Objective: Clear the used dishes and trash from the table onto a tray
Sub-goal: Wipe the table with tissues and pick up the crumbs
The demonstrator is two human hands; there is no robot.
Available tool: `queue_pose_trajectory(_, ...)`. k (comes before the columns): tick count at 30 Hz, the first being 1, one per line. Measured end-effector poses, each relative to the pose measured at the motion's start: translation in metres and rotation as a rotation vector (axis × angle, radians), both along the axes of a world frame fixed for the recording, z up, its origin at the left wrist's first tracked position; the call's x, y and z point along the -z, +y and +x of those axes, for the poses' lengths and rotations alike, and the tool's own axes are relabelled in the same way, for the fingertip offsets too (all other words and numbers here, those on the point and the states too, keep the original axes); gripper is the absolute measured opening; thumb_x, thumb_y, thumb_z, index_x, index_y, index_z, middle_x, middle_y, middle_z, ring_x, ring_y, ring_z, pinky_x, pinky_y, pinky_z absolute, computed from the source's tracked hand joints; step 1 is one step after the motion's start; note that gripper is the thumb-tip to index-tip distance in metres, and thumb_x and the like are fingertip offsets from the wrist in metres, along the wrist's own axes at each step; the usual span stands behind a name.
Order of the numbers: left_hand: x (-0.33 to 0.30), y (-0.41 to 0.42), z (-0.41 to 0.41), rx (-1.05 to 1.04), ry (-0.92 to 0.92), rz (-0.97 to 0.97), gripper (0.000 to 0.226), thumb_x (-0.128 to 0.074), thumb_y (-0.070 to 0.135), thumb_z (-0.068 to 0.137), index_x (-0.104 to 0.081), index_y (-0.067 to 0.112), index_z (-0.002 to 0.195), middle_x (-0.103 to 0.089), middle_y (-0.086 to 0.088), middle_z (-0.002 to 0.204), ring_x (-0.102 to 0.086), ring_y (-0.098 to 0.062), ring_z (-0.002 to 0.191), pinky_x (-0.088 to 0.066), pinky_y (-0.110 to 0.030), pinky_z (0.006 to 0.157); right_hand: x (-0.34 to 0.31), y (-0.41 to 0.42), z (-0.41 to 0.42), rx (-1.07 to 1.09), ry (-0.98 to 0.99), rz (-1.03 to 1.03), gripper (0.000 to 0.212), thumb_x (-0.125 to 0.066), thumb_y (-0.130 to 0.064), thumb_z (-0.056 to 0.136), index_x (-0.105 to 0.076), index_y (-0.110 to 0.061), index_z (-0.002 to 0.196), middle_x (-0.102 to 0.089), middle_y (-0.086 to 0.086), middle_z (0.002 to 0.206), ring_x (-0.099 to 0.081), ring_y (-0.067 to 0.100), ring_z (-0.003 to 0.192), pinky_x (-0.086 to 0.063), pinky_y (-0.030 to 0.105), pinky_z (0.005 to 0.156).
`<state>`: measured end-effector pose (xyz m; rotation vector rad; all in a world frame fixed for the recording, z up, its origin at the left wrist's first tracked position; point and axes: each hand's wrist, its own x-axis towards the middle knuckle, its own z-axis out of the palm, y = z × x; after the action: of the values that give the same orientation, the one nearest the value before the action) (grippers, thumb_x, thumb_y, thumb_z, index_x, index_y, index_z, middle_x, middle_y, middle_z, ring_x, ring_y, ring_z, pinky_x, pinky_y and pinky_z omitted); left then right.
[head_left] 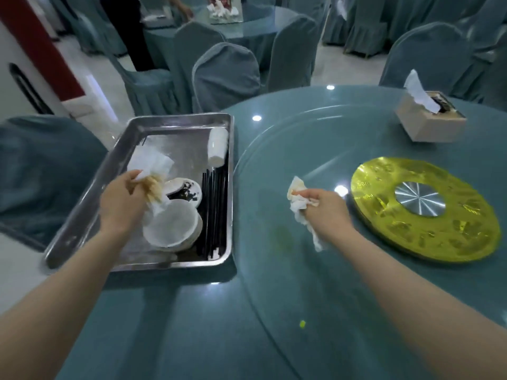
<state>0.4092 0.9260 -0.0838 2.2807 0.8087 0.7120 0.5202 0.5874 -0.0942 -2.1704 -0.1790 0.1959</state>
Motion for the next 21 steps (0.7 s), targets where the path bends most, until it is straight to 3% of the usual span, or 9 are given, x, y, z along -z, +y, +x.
queue_pose_trajectory(2, 0.009, 0.023, -0.021, -0.045, 0.046, 0.029, 0.029, -0.047, 0.013, 0.092, -0.063, 0.014, 0.117, -0.068, -0.010, 0.108, -0.057, -0.023, 0.091, -0.040, -0.033, 0.078, -0.001, 0.032, -0.008, -0.019, 0.047, 0.121, 0.030, -0.058, -0.020, 0.078, -0.067, -0.045, 0.065, -0.066, -0.027, 0.069, -0.061, -0.003, 0.069, -0.044, 0.009, 0.057)
queue_pose_trajectory(4, 0.018, 0.046, -0.039, -0.092, 0.113, 0.057, 0.032, -0.047, 0.010, 0.092, -0.062, 0.010, 0.120, -0.065, -0.016, 0.116, -0.058, -0.034, 0.102, -0.042, -0.038, 0.084, 0.000, 0.066, -0.016, -0.051, 0.077, 0.206, 0.026, -0.061, -0.017, 0.080, -0.067, -0.039, 0.067, -0.069, -0.019, 0.075, -0.064, 0.007, 0.075, -0.049, 0.019, 0.066)
queue_pose_trajectory(8, 0.037, 0.077, -0.060, -0.142, 0.205, 0.078, 0.032, -0.049, 0.008, 0.089, -0.064, 0.012, 0.118, -0.065, -0.015, 0.117, -0.058, -0.036, 0.108, -0.043, -0.039, 0.090, -0.001, 0.128, -0.031, -0.142, 0.074, 0.271, 0.021, -0.063, -0.018, 0.082, -0.065, -0.038, 0.077, -0.070, -0.013, 0.086, -0.065, 0.008, 0.079, -0.048, 0.022, 0.067)
queue_pose_trajectory(11, 0.047, 0.085, -0.059, -0.105, 0.311, 0.020, 0.037, -0.049, 0.013, 0.088, -0.060, 0.020, 0.122, -0.064, -0.010, 0.122, -0.057, -0.033, 0.109, -0.042, -0.037, 0.089, -0.008, 0.169, -0.039, -0.218, 0.031, 0.262, 0.024, -0.062, -0.023, 0.084, -0.064, -0.044, 0.072, -0.067, -0.027, 0.074, -0.061, -0.008, 0.073, -0.043, 0.006, 0.059)
queue_pose_trajectory(13, 0.051, 0.088, -0.060, -0.077, 0.365, 0.005, 0.039, -0.049, 0.015, 0.086, -0.058, 0.022, 0.124, -0.062, -0.007, 0.125, -0.058, -0.030, 0.109, -0.043, -0.036, 0.089, -0.013, 0.197, -0.043, -0.280, -0.009, 0.241, 0.020, -0.059, -0.022, 0.086, -0.068, -0.040, 0.086, -0.063, -0.030, 0.079, -0.058, -0.007, 0.076, -0.037, 0.003, 0.057)
queue_pose_trajectory(16, 0.052, 0.095, -0.073, -0.129, 0.285, -0.044, 0.039, -0.049, 0.015, 0.084, -0.060, 0.023, 0.121, -0.062, -0.001, 0.126, -0.057, -0.024, 0.110, -0.041, -0.032, 0.084, -0.016, 0.242, -0.049, -0.367, -0.053, 0.172, 0.030, -0.052, -0.017, 0.088, -0.067, -0.023, 0.113, -0.063, -0.011, 0.104, -0.058, 0.010, 0.091, -0.039, 0.013, 0.064)
queue_pose_trajectory(18, 0.047, 0.097, -0.088, -0.156, 0.238, -0.047, 0.038, -0.051, 0.017, 0.085, -0.059, 0.027, 0.121, -0.062, 0.003, 0.126, -0.057, -0.021, 0.111, -0.037, -0.029, 0.080, -0.015, 0.272, -0.060, -0.426, -0.037, 0.127, 0.041, -0.051, -0.015, 0.086, -0.061, -0.022, 0.125, -0.059, 0.003, 0.123, -0.058, 0.021, 0.105, -0.048, 0.026, 0.078)
queue_pose_trajectory(21, 0.036, 0.094, -0.113, -0.148, 0.151, -0.066, 0.038, -0.052, 0.019, 0.086, -0.058, 0.029, 0.122, -0.061, 0.009, 0.123, -0.057, -0.015, 0.108, -0.037, -0.026, 0.081, -0.014, 0.307, -0.078, -0.531, 0.042, 0.051, 0.055, -0.057, -0.020, 0.087, -0.044, -0.021, 0.140, -0.042, 0.005, 0.144, -0.048, 0.025, 0.124, -0.045, 0.041, 0.099)
